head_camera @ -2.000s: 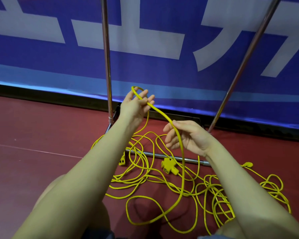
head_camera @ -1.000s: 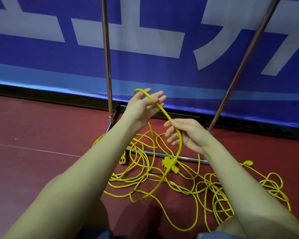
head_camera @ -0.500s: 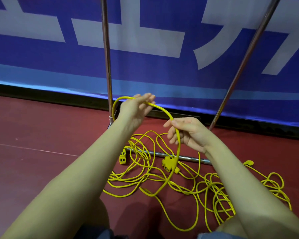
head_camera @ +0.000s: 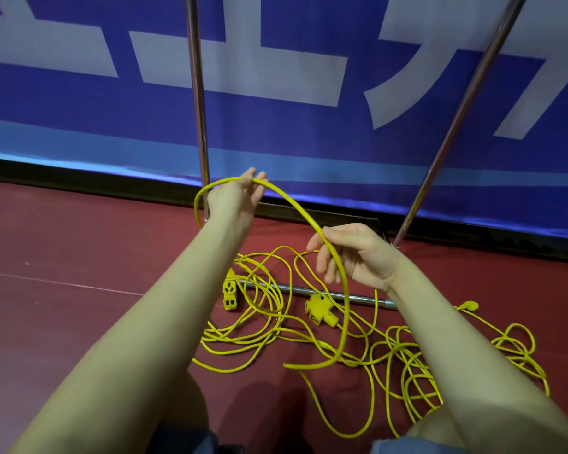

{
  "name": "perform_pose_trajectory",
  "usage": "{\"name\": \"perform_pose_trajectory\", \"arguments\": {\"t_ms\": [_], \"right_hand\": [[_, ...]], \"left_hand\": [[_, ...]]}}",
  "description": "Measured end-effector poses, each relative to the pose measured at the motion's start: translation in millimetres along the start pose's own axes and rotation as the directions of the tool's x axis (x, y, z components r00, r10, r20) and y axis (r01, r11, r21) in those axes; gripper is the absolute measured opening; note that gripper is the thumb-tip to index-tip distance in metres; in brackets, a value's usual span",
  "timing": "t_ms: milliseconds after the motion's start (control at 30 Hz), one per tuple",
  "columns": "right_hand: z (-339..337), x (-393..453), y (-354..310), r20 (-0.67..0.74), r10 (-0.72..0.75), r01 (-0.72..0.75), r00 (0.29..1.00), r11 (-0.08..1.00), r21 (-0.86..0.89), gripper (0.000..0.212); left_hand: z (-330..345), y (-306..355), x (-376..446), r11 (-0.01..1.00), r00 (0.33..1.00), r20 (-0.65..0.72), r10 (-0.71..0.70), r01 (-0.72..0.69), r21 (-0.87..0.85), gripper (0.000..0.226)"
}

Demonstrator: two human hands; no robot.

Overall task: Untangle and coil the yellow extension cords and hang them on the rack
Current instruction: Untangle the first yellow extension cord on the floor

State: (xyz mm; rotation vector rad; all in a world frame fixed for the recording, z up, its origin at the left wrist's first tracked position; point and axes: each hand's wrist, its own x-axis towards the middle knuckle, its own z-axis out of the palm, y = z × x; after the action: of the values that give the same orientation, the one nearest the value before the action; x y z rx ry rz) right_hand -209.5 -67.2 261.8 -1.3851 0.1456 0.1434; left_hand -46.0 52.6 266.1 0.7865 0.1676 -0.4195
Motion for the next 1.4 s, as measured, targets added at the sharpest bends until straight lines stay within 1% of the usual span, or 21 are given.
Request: {"name": "perform_pose_trajectory", "arguments": {"t_ms": [33, 100, 167, 233, 333, 367, 400, 467, 500, 633, 700, 800, 867, 933, 967, 1000, 1067, 1133, 1200, 1300, 1400], "right_hand": [[-1, -1, 1, 0.007, -0.009, 0.009, 1.000, 1.000, 0.005, 0.027], [-3, -1, 2, 0.004, -0.019, 0.019, 1.000, 1.000, 0.014, 0.024], [-4, 1, 2, -0.022, -0.013, 0.014, 1.000, 1.000, 0.009, 0.023], [-5, 4, 3, -0.049, -0.006, 0.005, 0.999, 1.000, -0.008, 0.022], [-1, 8, 5, -0.055, 0.007, -0.008, 0.998, 1.000, -0.019, 0.019], [1, 9, 5, -0.052, 0.010, -0.011, 0.999, 1.000, -0.019, 0.019], [3, 10, 5, -0.050, 0.011, -0.012, 0.999, 1.000, -0.017, 0.020], [5, 10, 5, -0.051, 0.010, -0.010, 0.999, 1.000, -0.005, 0.023], [5, 9, 4, -0.051, 0.009, -0.008, 0.999, 1.000, 0.004, 0.025], [2, 2, 1, -0.020, 0.021, -0.021, 1.000, 1.000, 0.017, 0.028], [1, -1, 2, -0.020, 0.020, -0.019, 1.000, 1.000, 0.013, 0.028], [-1, -2, 2, -0.036, 0.022, -0.022, 0.999, 1.000, 0.007, 0.025], [-1, 0, 3, -0.064, 0.019, -0.019, 0.998, 1.000, 0.005, 0.024], [-2, 4, 4, -0.101, 0.006, -0.005, 0.995, 1.000, 0.013, 0.022], [-2, 5, 5, -0.116, 0.000, 0.002, 0.993, 1.000, 0.016, 0.022], [-1, 7, 5, -0.127, -0.004, 0.006, 0.992, 1.000, 0.021, 0.022], [0, 8, 5, -0.133, -0.008, 0.013, 0.991, 0.999, 0.033, 0.024], [1, 8, 6, -0.135, -0.015, 0.021, 0.991, 0.999, 0.043, 0.025], [0, 8, 5, -0.114, -0.005, 0.009, 0.993, 0.999, 0.035, 0.028], [0, 5, 5, -0.066, 0.018, -0.018, 0.998, 1.000, -0.006, 0.029], [-4, 2, 6, -0.067, 0.000, -0.002, 0.998, 1.000, -0.023, 0.027]], "left_hand": [[-2, 2, 3, 1.000, 1.000, -0.009, -0.001, 0.001, -0.022, 0.006], [-3, 0, 2, 0.999, 0.999, 0.022, -0.039, 0.039, -0.021, 0.010], [1, -7, -7, 0.995, 0.991, 0.097, -0.097, 0.095, 0.027, 0.011], [7, -13, -21, 0.986, 0.966, 0.214, -0.147, 0.128, 0.104, 0.009], [12, -20, -37, 0.970, 0.920, 0.357, -0.161, 0.081, 0.227, 0.006], [13, -22, -41, 0.969, 0.913, 0.381, -0.146, 0.054, 0.241, 0.008], [12, -23, -43, 0.970, 0.912, 0.391, -0.122, 0.025, 0.243, 0.018], [12, -23, -42, 0.976, 0.926, 0.370, -0.068, -0.015, 0.217, 0.047], [12, -21, -39, 0.980, 0.937, 0.347, -0.041, -0.030, 0.197, 0.055], [6, -7, -17, 0.995, 0.979, 0.200, 0.041, -0.059, 0.083, 0.069], [0, -3, -9, 0.998, 0.990, 0.136, 0.047, -0.053, 0.046, 0.069], [-4, -6, -10, 1.000, 0.993, 0.118, 0.011, -0.010, -0.012, 0.065], [0, -9, -17, 0.997, 0.984, 0.170, -0.057, 0.066, -0.044, 0.050], [6, -14, -28, 0.991, 0.954, 0.267, -0.137, 0.132, 0.038, 0.026], [7, -17, -33, 0.985, 0.936, 0.312, -0.166, 0.143, 0.095, 0.019], [8, -20, -38, 0.980, 0.920, 0.346, -0.183, 0.143, 0.137, 0.018], [8, -23, -42, 0.976, 0.909, 0.377, -0.179, 0.117, 0.182, 0.024], [8, -22, -40, 0.977, 0.917, 0.368, -0.151, 0.082, 0.197, 0.030], [8, -19, -34, 0.987, 0.940, 0.325, -0.104, 0.057, 0.153, 0.034], [6, -7, -18, 0.999, 0.973, 0.226, -0.039, 0.032, 0.033, 0.042], [-1, 2, -8, 0.999, 0.988, 0.145, -0.045, 0.046, 0.000, 0.045]]}}
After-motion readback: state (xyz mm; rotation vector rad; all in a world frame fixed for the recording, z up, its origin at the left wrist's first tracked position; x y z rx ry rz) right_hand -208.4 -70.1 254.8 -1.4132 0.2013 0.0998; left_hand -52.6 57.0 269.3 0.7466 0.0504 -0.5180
